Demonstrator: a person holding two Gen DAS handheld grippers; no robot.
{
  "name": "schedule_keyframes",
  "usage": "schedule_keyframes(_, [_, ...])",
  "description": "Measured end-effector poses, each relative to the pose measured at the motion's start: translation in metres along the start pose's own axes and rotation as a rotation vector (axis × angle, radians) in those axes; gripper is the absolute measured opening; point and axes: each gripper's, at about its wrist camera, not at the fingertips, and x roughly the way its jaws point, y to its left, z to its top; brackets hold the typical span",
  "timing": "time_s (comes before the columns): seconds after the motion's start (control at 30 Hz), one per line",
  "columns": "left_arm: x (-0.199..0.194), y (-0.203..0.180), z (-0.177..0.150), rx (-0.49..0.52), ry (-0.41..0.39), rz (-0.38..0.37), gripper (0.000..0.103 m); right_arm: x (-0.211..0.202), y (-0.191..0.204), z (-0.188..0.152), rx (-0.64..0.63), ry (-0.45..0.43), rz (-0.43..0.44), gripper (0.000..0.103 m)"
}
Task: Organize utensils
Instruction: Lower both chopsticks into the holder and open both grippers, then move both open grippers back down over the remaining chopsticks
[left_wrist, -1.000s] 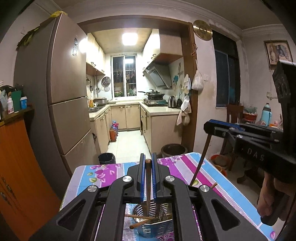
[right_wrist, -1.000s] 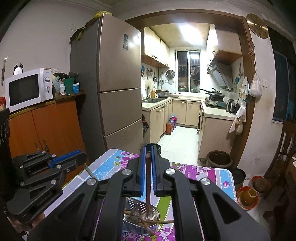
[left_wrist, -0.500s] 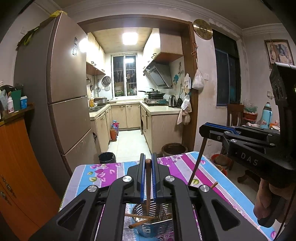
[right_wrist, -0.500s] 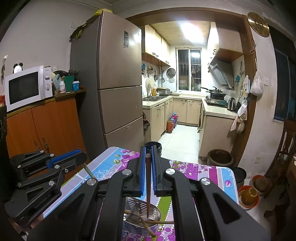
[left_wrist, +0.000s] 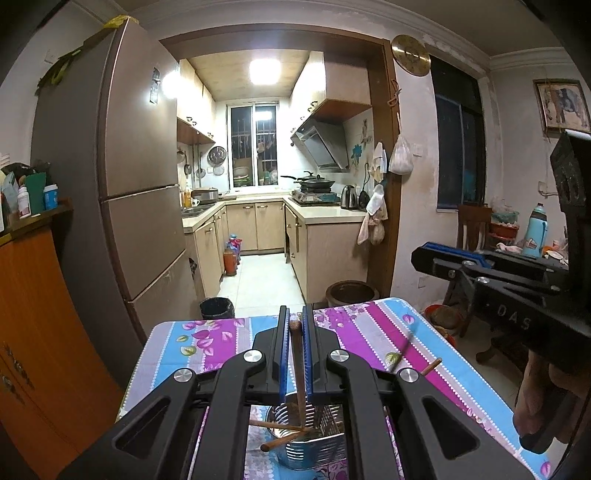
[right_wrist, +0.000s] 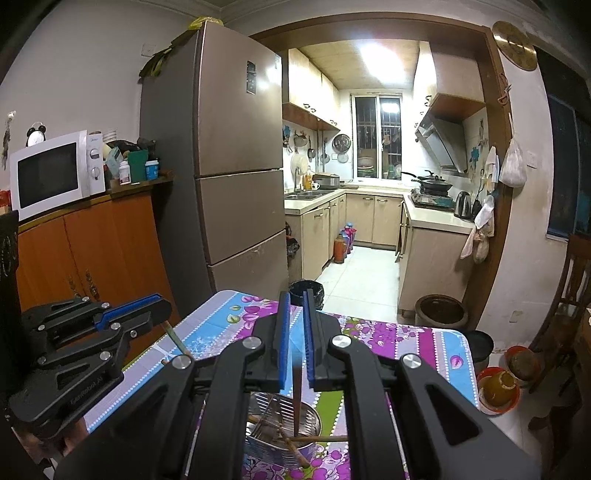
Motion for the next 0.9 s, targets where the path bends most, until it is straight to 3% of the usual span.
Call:
schedule_keyframes(0.07, [0.001,-0.001,-0.001,0.008,0.001,0.006,0.008,-0.001,0.000,0.000,0.006,-0.009,-0.001,0.032])
schedule_keyframes(0.1, [0.001,-0.002,-0.002,0.009,0.001,0.006,0.008,-0.002,-0.001,0.000,0.008,-0.012,-0.002,0.033])
schedule_keyframes(0.6, [0.002,0.001,-0.004,-0.005,-0.010,0.011,0.008,-0.005,0.001,-0.001,0.005,-0.021,-0.008,0.033])
schedule_keyframes(0.7, [-0.001,0.000,-0.006,-0.003,-0.017,0.011,0.021,-0.004,0.000,-0.001,0.007,-0.021,-0.008,0.036])
schedule_keyframes(0.9, [-0.014,0.000,-0.005,-0.003,-0.040,0.016,0.024,-0.015,-0.001,-0.004,0.019,-0.033,-0.010,0.040])
